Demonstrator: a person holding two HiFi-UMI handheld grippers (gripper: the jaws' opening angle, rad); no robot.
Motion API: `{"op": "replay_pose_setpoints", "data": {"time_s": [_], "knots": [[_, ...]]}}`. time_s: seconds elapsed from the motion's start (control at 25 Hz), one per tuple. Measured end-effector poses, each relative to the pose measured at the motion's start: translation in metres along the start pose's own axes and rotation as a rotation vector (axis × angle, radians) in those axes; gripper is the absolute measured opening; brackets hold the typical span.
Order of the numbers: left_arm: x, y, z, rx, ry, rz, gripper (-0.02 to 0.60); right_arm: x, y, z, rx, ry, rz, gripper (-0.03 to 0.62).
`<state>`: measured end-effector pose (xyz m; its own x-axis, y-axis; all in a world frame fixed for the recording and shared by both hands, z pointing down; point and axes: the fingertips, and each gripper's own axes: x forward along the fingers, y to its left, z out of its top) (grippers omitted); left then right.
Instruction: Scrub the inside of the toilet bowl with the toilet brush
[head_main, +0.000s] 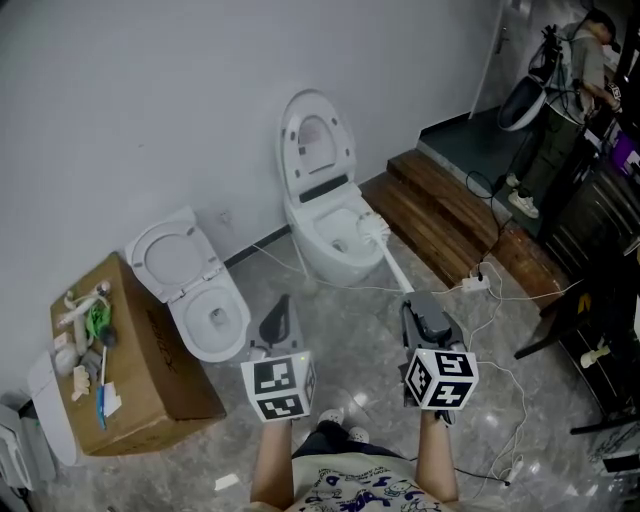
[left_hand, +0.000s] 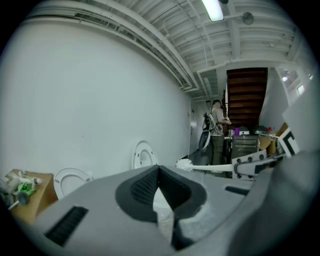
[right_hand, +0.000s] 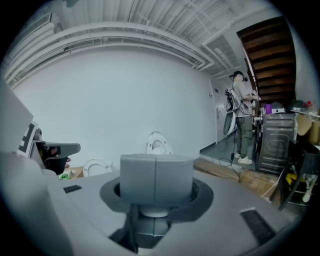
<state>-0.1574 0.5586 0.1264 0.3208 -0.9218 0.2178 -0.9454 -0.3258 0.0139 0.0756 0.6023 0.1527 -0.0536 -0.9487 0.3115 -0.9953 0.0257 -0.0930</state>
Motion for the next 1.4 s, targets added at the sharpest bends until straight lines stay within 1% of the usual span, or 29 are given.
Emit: {"op": "replay_pose_setpoints", "data": {"time_s": [0.32, 0.48, 0.76, 0.96, 1.16, 1.4], "knots": [[0.024, 0.016, -0.002, 0.007, 0.009, -0.007, 0.002, 0.025, 0.006, -0.002, 0.003, 0.012, -0.019, 0.164], [0.034, 0.029, -0.013, 0.016, 0.034, -0.016, 0.002, 0.035, 0.013, -0.007, 0.009, 0.022, -0.041, 0.164], [0.054, 0.035, -0.014, 0.017, 0.042, -0.040, 0.002, 0.054, 0.012, -0.011, 0.021, 0.047, -0.062, 0.164], [0.075, 0.036, -0.024, 0.012, 0.080, -0.036, 0.002, 0.074, 0.004, -0.011, 0.026, 0.066, -0.066, 0.164], [0.109, 0.037, -0.020, 0.004, 0.078, -0.022, 0.002, 0.106, -0.011, -0.004, 0.022, 0.080, -0.062, 0.164], [0.164, 0.030, -0.003, 0.004, 0.068, 0.004, 0.002, 0.161, -0.039, 0.020, 0.021, 0.074, -0.039, 0.164]]}}
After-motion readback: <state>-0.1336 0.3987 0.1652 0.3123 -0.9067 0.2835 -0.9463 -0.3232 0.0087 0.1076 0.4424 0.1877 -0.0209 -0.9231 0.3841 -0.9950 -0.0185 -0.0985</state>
